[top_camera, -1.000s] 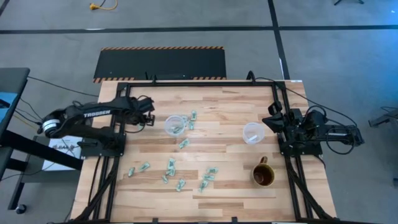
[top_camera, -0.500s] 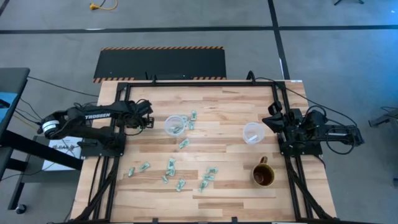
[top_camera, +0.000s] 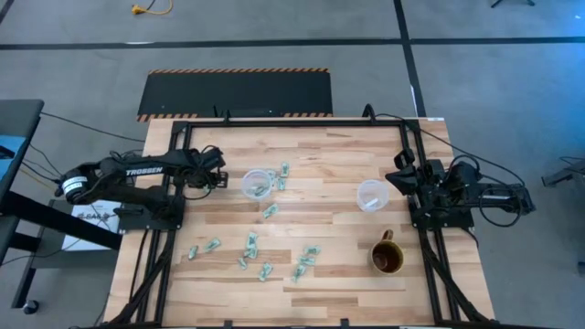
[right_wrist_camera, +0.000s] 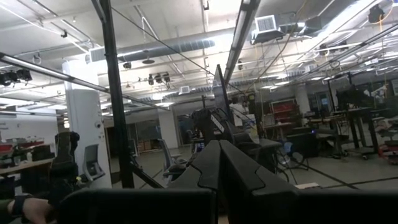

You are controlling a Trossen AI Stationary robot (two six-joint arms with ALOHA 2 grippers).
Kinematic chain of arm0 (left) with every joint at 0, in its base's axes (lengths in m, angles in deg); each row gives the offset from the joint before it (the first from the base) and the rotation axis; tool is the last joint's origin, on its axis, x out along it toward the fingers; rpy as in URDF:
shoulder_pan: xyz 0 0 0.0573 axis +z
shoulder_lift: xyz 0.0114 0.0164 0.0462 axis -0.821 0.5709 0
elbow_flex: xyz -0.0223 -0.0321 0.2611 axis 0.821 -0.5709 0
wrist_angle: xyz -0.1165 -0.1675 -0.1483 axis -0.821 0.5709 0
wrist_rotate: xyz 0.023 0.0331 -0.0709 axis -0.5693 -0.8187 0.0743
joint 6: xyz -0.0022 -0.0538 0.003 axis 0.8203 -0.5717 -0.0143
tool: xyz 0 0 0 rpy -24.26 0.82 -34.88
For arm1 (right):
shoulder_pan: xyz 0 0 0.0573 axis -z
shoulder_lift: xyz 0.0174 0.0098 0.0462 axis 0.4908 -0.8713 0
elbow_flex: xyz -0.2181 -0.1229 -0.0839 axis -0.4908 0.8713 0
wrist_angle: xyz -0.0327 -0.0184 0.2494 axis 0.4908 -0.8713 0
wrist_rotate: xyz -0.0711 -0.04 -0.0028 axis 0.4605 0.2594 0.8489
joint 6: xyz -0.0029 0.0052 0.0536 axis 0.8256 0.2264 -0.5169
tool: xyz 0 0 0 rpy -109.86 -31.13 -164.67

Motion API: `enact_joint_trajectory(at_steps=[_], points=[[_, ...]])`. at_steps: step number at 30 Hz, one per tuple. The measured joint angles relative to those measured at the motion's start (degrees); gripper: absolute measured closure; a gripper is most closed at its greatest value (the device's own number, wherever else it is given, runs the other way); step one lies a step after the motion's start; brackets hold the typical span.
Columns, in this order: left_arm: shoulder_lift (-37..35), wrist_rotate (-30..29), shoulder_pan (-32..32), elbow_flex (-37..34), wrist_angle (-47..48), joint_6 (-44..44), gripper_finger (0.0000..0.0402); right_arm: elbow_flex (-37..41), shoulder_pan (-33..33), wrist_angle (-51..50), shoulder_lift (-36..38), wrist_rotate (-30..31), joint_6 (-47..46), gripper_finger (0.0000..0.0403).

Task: Pick and place Stevia / Truvia into bins
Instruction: Put the white stevia packet into the left transparent container

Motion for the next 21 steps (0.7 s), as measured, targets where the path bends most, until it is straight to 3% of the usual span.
enact_joint_trajectory(at_steps=[9,21], points=[[0.7,-1.5,0.0,0.0,-0.3,0.1,0.0275,0.0,0.0,0.0,0.0,0.0,0.0,0.0403],[8.4,-1.5,0.0,0.5,-1.7,1.3,0.0275,0.0,0.0,0.0,0.0,0.0,0.0,0.0403]])
